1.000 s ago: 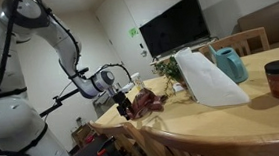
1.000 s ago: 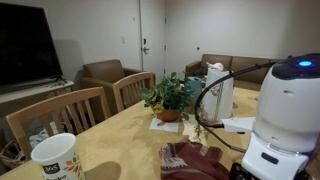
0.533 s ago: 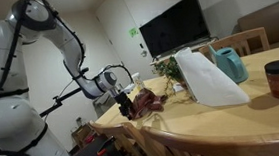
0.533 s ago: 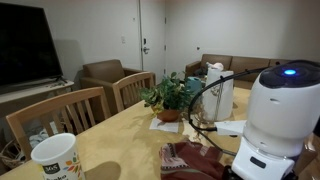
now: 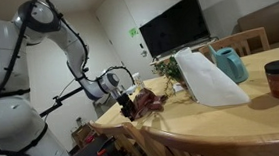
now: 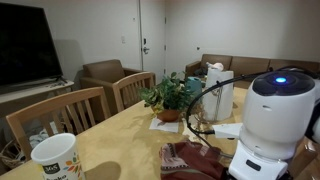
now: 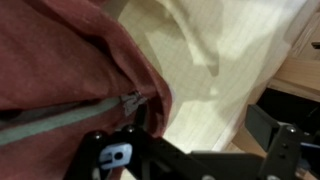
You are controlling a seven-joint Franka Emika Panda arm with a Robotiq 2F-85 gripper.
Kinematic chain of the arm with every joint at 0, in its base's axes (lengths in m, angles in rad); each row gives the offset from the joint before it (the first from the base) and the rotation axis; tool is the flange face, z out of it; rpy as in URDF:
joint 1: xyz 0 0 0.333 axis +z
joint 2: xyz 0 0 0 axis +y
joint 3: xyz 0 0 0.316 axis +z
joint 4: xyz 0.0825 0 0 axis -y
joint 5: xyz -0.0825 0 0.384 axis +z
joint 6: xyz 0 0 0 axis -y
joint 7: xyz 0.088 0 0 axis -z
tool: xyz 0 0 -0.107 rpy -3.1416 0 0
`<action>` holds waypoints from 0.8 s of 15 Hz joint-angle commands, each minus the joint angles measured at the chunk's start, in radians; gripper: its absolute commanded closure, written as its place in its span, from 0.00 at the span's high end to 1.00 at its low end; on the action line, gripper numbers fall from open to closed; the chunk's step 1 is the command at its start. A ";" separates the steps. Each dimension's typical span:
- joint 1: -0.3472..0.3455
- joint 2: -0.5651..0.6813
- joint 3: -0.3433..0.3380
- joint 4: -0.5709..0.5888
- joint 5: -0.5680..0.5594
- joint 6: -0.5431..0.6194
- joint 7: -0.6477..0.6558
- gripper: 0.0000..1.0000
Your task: Pick up the cloth and put it back down neatly
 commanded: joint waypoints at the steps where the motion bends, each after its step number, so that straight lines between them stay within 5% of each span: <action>1: 0.008 0.009 -0.009 0.023 -0.036 -0.025 0.038 1.00; 3: 0.006 0.012 -0.008 0.025 -0.038 -0.023 0.040 1.00; 5: 0.005 0.013 -0.008 0.025 -0.041 -0.019 0.040 0.74; 12: 0.004 0.011 -0.001 0.023 -0.034 -0.024 0.038 0.20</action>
